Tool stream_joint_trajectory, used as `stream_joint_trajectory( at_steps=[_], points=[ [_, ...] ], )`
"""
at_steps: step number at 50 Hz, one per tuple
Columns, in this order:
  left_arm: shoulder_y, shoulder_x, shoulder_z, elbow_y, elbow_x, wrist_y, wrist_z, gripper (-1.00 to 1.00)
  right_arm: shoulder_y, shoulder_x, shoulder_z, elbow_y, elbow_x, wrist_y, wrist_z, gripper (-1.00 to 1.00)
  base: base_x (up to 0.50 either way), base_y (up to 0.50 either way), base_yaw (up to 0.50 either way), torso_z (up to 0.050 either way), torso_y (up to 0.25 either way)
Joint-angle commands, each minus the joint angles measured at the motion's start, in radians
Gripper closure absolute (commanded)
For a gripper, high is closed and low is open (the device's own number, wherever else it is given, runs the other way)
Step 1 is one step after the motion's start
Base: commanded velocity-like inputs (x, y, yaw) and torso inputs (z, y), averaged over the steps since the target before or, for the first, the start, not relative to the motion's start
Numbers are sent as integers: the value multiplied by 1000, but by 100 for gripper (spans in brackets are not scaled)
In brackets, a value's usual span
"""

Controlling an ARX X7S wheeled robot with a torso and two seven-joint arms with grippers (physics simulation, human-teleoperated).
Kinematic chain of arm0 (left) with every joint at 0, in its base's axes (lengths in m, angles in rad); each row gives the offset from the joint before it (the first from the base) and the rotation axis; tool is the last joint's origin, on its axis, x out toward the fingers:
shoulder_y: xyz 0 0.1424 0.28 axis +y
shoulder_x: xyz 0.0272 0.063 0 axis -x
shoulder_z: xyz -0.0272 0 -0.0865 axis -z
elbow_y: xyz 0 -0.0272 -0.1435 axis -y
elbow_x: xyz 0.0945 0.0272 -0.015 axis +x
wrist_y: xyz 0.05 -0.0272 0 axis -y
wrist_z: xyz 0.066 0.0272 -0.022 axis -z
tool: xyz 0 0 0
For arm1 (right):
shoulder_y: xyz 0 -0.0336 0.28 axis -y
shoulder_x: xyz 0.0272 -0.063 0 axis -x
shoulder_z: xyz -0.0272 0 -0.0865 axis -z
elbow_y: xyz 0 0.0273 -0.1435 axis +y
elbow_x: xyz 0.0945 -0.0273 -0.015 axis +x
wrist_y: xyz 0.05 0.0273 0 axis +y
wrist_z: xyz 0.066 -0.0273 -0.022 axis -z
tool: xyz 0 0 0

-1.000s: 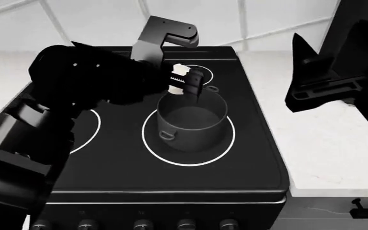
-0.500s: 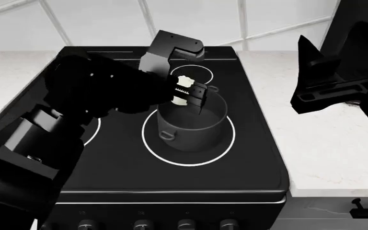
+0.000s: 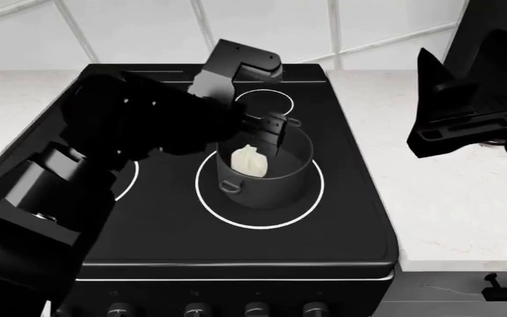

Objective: Frozen meat rests on a plate on the counter. Retrieve the meat and place it in a pot on a burner. Then turn the burner on.

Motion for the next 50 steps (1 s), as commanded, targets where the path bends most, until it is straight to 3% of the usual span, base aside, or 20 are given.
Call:
stream_joint_trajectory(
  at_steps=[1,8,14,20,29,35,42,50],
  points=[
    [-11,-6,-6,1,-9,-2,-14,-100,6,16,4,-5,24,-8,10,-100,0,0,0,0,0],
    [-20,-14,-18,11,-21,-6,-24,-100,10,17,-1,-9,28,-12,17,-100,0,0,0,0,0],
    [-49,-63,-128,113,-116,-33,-117,-100,24,7,-17,-5,26,-14,27,-100,0,0,0,0,0],
    [-9,-185,-284,367,-278,-68,-301,-100,26,29,0,-4,67,-27,31,-100,0,0,0,0,0],
    [108,-393,-442,753,-411,-56,-478,-100,38,26,-1,15,77,-40,31,-100,0,0,0,0,0],
    [151,-476,-495,876,-408,-34,-497,-100,42,17,-19,18,71,-40,42,-100,-160,19,0,0,0],
    [156,-511,-526,906,-381,-9,-478,-100,75,8,-50,14,73,-34,63,-100,-248,43,0,0,0],
    [140,-541,-556,930,-436,-12,-532,-100,90,-3,-69,8,61,-30,70,-100,-136,8,0,0,0]
  ],
)
